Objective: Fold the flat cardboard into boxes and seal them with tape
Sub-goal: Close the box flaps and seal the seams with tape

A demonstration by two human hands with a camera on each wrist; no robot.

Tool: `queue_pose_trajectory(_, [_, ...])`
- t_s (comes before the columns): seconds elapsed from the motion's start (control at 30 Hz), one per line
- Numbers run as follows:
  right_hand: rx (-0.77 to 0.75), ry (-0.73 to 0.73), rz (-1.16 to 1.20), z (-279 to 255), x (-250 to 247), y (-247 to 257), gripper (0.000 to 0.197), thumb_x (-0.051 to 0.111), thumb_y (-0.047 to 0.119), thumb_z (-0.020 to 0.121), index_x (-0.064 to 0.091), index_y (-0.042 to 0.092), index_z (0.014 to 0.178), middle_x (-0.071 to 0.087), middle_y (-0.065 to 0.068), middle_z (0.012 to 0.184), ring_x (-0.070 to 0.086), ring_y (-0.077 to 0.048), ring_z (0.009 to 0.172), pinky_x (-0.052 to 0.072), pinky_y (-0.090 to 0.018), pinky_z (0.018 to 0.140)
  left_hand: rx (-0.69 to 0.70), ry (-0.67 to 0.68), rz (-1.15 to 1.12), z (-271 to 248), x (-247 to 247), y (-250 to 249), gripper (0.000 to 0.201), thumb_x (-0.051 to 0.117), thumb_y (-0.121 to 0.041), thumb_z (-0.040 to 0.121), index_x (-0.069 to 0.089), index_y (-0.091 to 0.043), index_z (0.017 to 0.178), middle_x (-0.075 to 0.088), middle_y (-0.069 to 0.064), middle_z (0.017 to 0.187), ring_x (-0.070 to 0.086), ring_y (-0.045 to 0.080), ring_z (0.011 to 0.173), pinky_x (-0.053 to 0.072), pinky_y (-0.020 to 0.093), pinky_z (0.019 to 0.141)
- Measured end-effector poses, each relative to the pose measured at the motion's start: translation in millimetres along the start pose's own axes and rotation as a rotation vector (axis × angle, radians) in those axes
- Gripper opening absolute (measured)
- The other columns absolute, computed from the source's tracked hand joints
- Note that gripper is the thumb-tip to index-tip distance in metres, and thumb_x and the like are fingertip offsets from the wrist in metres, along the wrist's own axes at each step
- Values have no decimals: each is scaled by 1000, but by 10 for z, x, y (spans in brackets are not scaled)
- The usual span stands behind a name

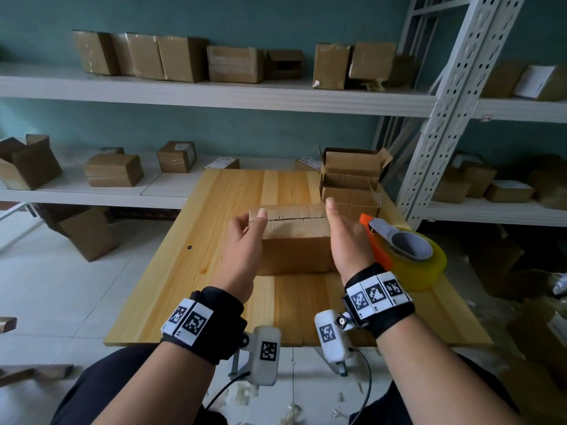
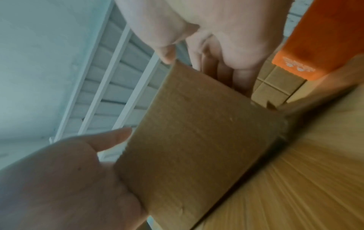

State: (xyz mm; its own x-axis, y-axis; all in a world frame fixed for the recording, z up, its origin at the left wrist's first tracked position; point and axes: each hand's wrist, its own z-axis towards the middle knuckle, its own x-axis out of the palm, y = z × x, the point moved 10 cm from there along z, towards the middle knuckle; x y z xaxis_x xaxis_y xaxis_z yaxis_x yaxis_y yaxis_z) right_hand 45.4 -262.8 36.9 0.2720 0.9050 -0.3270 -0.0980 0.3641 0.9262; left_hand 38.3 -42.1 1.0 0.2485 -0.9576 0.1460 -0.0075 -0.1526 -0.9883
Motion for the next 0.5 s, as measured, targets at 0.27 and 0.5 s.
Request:
queue_pose_trajectory(0.27, [-68, 85, 29, -72, 92, 112, 59, 46, 74, 90, 47, 28, 127, 64, 9, 102, 62, -7, 90, 46, -24, 69, 196, 43, -39, -31, 17, -222, 28, 62, -27, 107, 48, -30, 131, 61, -8, 135, 64, 12, 119, 59, 30, 93])
queue_pose_trajectory(0.5, [-85, -5, -219, 38, 83, 29, 50, 56, 65, 97, 49, 22, 121, 68, 6, 92, 66, -12, 76, 45, -25, 55, 233, -5, 242, -8, 29, -99, 66, 62, -62, 99, 49, -23, 151, 68, -6, 131, 69, 12, 115, 62, 41, 97])
